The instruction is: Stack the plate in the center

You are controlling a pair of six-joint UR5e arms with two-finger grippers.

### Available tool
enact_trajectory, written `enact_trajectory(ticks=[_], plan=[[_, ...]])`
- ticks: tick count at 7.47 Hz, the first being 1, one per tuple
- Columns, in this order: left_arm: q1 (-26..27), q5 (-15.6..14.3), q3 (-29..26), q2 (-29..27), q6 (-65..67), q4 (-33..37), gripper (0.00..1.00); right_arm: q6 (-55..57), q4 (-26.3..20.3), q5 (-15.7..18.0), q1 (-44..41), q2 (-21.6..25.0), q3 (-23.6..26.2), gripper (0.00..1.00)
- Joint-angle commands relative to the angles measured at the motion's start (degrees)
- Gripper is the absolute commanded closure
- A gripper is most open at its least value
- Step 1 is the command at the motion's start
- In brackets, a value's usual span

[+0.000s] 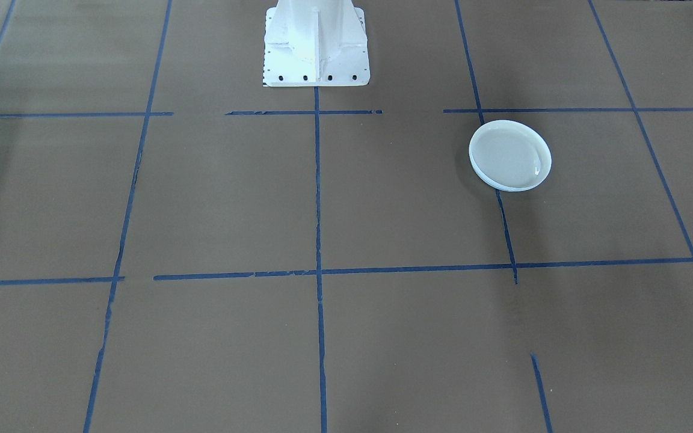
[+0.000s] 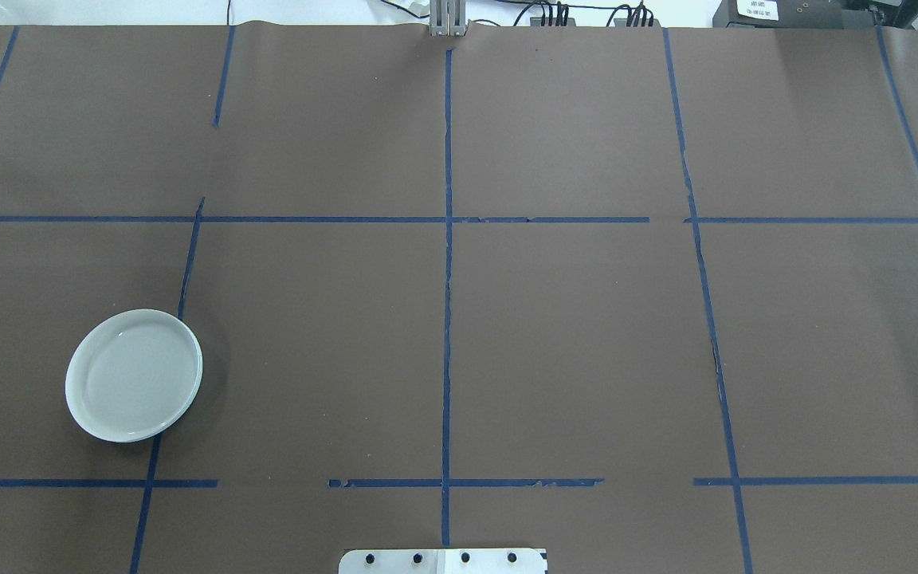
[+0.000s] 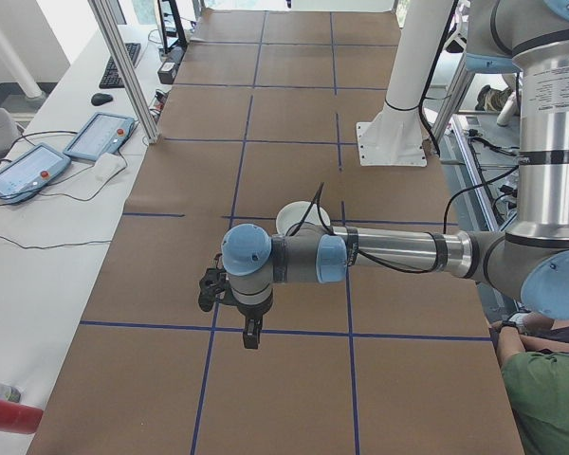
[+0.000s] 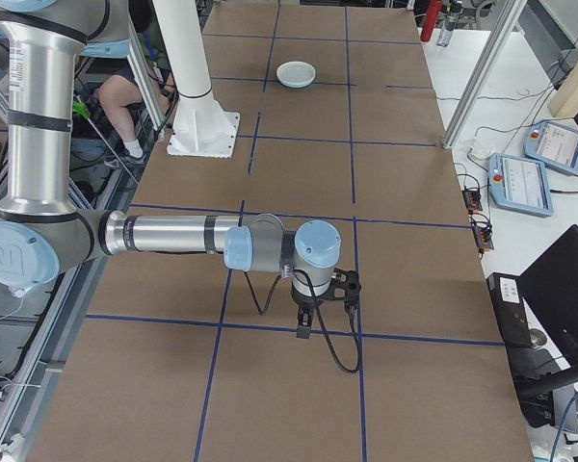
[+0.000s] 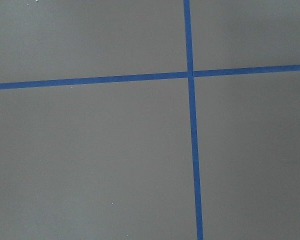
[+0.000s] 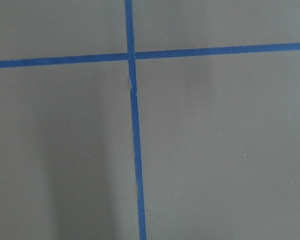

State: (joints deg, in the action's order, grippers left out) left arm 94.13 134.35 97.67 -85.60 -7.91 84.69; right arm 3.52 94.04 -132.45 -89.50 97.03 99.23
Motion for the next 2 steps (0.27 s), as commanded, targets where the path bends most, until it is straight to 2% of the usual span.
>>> enact_trajectory(ticks=[1, 2], plan=[[0.0, -0.05, -0.02, 0.0, 0.0, 0.03, 0.0, 0.0, 0.0, 0.0, 0.03, 0.0, 0.0, 0.0], [0.0, -0.05, -0.11, 0.0, 0.09, 0.03, 0.0, 0.0, 0.0, 0.0, 0.03, 0.0, 0.0, 0.0]])
